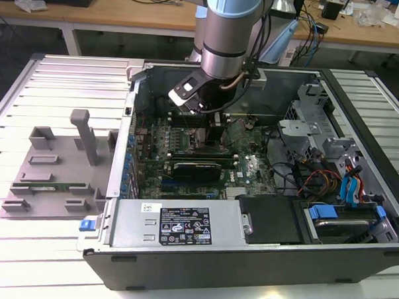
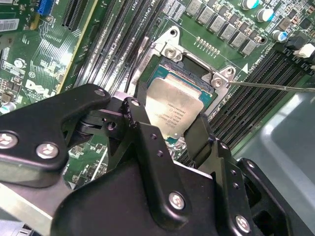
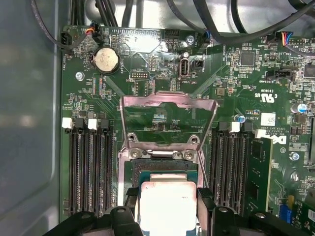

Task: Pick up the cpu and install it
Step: 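Place the cpu into insertion slot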

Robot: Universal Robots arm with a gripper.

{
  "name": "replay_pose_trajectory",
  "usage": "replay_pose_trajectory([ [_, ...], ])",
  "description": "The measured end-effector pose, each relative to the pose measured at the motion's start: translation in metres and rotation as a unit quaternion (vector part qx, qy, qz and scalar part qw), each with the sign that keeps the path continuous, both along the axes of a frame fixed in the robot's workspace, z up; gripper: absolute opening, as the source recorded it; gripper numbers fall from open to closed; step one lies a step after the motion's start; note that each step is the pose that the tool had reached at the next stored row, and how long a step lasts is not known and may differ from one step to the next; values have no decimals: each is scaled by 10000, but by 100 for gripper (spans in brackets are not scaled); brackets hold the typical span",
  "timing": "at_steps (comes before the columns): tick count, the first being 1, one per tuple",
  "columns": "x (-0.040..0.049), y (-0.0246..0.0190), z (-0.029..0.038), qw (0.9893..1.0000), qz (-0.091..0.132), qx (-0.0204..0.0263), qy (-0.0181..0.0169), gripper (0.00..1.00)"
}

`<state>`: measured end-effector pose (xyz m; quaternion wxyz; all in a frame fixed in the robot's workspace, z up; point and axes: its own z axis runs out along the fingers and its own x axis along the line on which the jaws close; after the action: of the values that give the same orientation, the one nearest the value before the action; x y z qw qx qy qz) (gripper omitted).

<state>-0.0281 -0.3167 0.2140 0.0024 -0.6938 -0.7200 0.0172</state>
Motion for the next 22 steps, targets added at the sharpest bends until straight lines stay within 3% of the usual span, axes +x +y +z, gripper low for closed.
replay_pose_trajectory([
  [6,0,2,-51,10000,-1,-1,0,55],
  [11,-2,64,-112,10000,-25,-9,0,55],
  [22,10,63,-193,9999,-119,-24,2,55],
])
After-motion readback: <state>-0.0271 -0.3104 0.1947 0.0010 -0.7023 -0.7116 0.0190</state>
